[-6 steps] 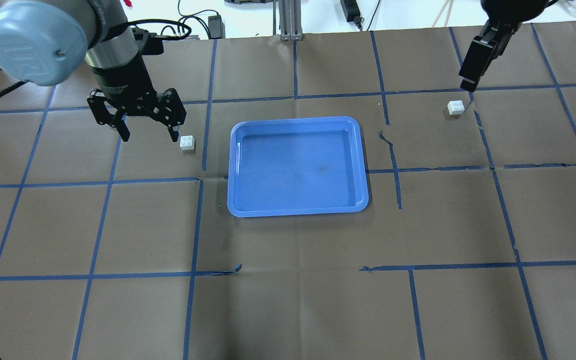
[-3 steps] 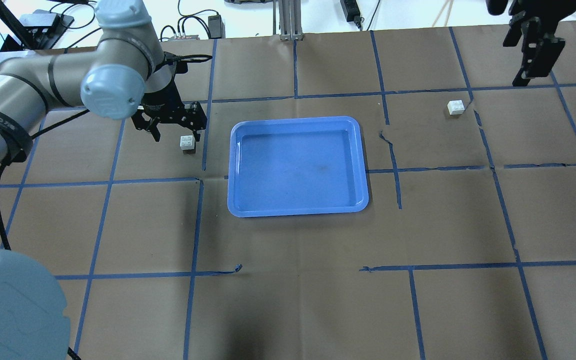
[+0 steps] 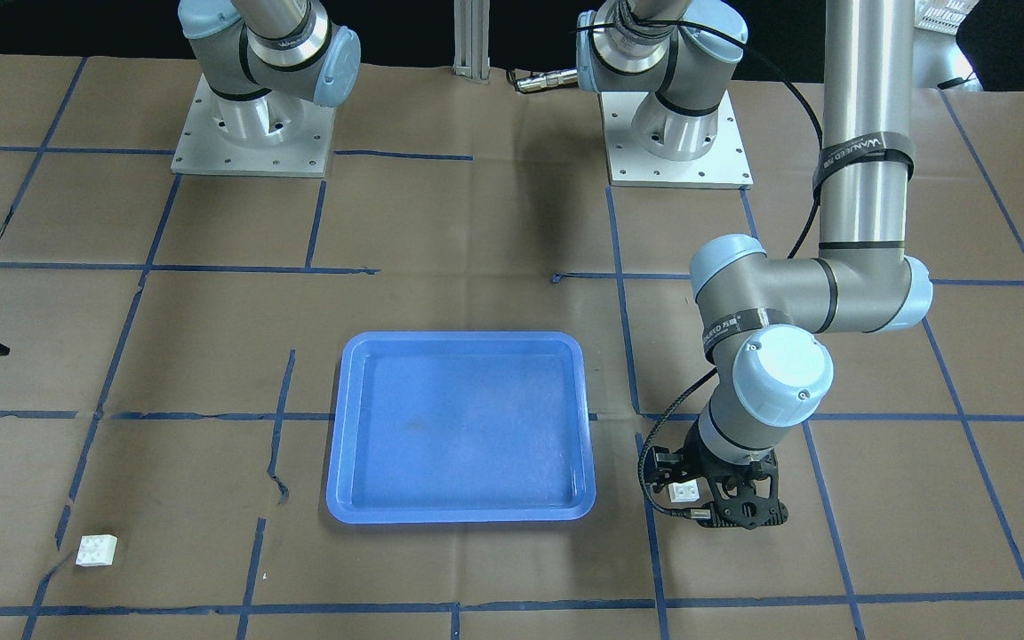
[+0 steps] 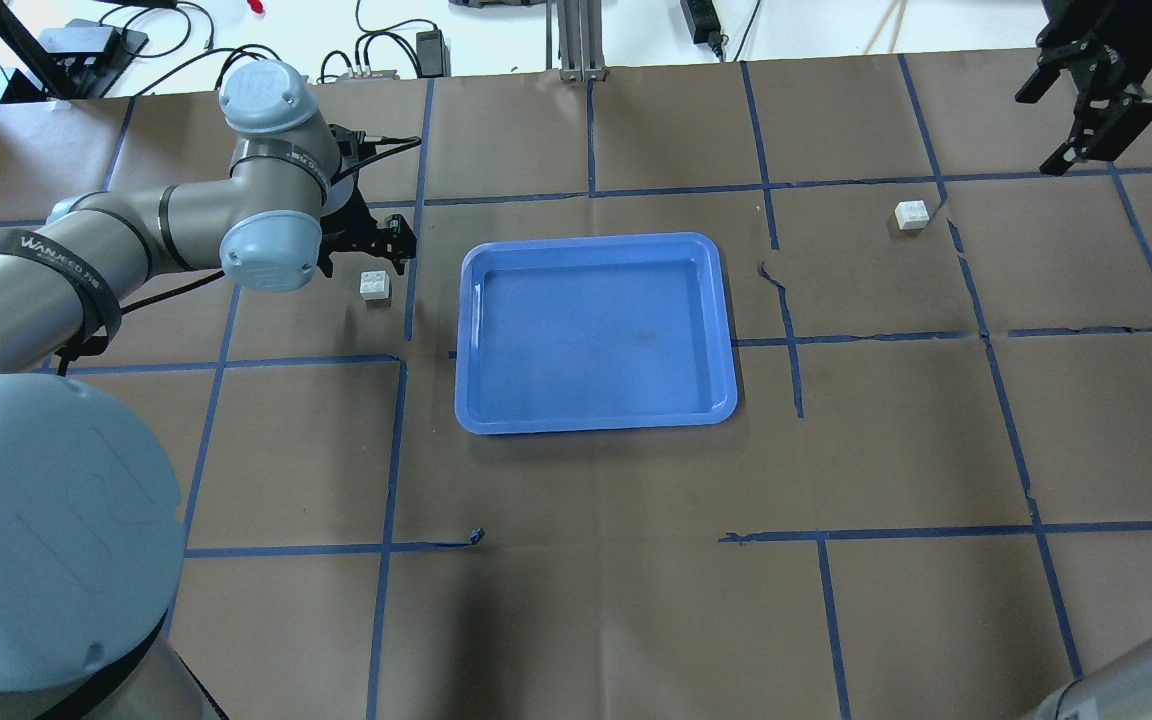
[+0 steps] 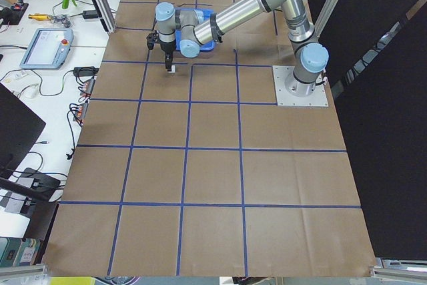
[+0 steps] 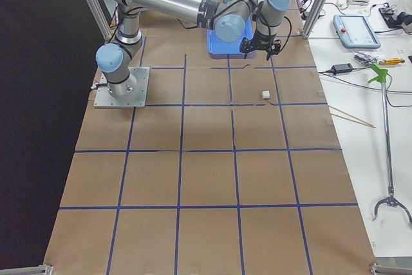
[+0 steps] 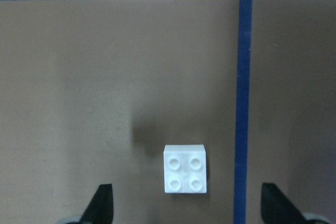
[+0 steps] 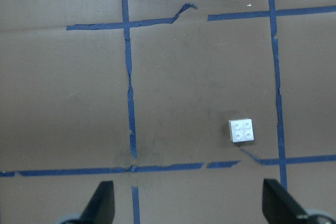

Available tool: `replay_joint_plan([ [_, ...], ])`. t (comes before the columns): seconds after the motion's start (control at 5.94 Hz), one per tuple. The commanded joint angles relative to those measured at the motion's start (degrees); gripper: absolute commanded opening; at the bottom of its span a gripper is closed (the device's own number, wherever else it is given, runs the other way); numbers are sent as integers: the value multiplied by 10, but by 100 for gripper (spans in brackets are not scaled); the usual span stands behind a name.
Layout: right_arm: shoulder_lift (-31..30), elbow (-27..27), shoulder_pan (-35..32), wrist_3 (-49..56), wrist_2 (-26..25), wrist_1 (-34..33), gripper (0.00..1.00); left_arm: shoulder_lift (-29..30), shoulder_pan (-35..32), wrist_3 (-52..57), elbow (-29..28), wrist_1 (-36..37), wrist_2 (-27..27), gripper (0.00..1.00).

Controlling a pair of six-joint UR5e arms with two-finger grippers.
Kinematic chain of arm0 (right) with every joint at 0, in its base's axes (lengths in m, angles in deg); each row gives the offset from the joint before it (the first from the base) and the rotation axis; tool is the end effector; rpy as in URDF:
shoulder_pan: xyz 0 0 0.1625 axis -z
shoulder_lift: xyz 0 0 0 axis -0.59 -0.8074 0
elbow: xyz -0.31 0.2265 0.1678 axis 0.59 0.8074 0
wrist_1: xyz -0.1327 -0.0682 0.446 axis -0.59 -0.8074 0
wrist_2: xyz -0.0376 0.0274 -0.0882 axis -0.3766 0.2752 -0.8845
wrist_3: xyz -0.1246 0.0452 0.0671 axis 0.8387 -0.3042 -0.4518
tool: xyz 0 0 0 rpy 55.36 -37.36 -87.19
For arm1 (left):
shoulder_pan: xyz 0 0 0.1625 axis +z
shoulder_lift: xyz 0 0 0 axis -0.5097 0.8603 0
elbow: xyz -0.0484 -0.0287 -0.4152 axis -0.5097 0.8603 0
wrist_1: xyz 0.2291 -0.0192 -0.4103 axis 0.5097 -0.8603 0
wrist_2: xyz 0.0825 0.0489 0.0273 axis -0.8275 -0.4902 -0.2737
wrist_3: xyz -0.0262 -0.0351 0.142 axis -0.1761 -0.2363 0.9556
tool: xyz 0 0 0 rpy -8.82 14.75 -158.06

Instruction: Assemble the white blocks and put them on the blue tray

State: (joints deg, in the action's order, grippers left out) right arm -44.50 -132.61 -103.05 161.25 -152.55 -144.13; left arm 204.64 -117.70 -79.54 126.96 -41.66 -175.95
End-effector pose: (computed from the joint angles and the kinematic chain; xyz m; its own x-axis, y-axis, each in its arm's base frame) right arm -0.1164 -0.6981 0.3445 -0.0482 -0.9986 -0.0206 -0.9675 0.0518 -0.2476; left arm -0.0913 -0.6962 0.1009 -0.9988 -0.0185 -0.0446 -0.0166 0.9989 -0.0443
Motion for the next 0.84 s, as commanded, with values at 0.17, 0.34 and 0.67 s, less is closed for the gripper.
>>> replay_joint_plan([
  [0.17, 112, 0, 69, 162, 213, -6, 100, 11, 0, 7, 9, 4, 5, 33],
  [0.34, 166, 6, 79, 169, 258, -10, 100, 10, 0, 13, 10, 5, 5, 9],
  [0.67, 216, 6, 81, 198, 292, -55, 100, 1, 0, 17, 0, 4, -1, 3],
])
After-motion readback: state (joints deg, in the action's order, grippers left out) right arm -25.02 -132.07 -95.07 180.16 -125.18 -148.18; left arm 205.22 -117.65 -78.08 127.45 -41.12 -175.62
